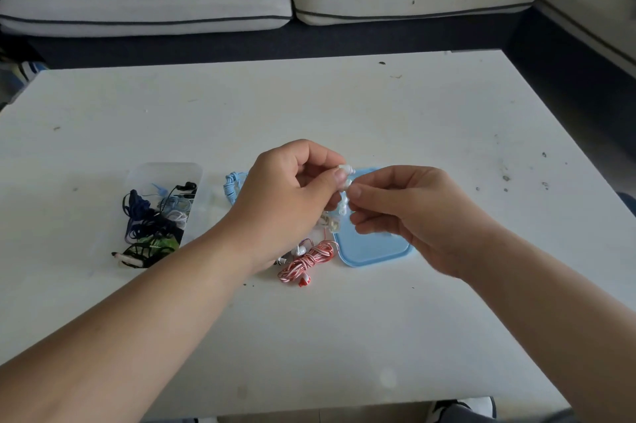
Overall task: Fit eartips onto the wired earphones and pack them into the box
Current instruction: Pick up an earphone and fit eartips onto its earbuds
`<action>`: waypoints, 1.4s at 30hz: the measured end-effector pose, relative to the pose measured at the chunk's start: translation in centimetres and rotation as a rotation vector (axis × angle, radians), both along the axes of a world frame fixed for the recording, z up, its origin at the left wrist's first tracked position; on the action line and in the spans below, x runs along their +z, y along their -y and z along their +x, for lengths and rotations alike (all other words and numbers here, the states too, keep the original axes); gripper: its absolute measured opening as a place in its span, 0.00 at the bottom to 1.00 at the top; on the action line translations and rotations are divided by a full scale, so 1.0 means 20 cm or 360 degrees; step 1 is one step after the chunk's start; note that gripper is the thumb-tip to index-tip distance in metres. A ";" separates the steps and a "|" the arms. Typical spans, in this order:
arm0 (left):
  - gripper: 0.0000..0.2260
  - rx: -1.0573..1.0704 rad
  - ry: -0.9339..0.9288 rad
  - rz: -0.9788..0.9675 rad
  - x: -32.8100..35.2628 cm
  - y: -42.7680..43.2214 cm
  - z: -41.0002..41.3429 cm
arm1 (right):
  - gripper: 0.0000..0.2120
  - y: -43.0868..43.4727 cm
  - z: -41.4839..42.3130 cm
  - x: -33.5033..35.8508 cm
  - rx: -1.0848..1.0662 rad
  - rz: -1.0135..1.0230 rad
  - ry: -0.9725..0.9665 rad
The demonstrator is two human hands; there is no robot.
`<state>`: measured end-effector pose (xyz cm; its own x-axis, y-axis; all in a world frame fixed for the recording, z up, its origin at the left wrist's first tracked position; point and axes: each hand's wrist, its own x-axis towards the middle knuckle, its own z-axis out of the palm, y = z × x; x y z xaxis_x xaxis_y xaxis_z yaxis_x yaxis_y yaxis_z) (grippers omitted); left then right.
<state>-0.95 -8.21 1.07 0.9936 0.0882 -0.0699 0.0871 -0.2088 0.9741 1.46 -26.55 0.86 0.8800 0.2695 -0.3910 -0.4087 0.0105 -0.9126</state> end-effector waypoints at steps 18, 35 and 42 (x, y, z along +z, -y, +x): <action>0.03 -0.0063 -0.0111 -0.0018 -0.05 0.09 -0.05 | 0.11 0.16 0.11 -0.34 0.0249 -0.1630 0.0397; 0.05 -0.0024 -0.0083 -0.0079 0.00 0.04 -0.03 | 0.08 0.04 0.03 -0.03 -0.0132 0.0005 -0.0089; 0.06 0.0050 -0.0039 -0.0090 0.01 0.02 -0.02 | 0.11 0.00 0.05 -0.03 0.0026 0.0417 -0.0136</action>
<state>-1.32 -8.67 1.26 0.9884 0.1147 -0.0998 0.1166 -0.1506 0.9817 2.46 -26.50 0.19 0.8415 0.3851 -0.3788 -0.4862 0.2343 -0.8419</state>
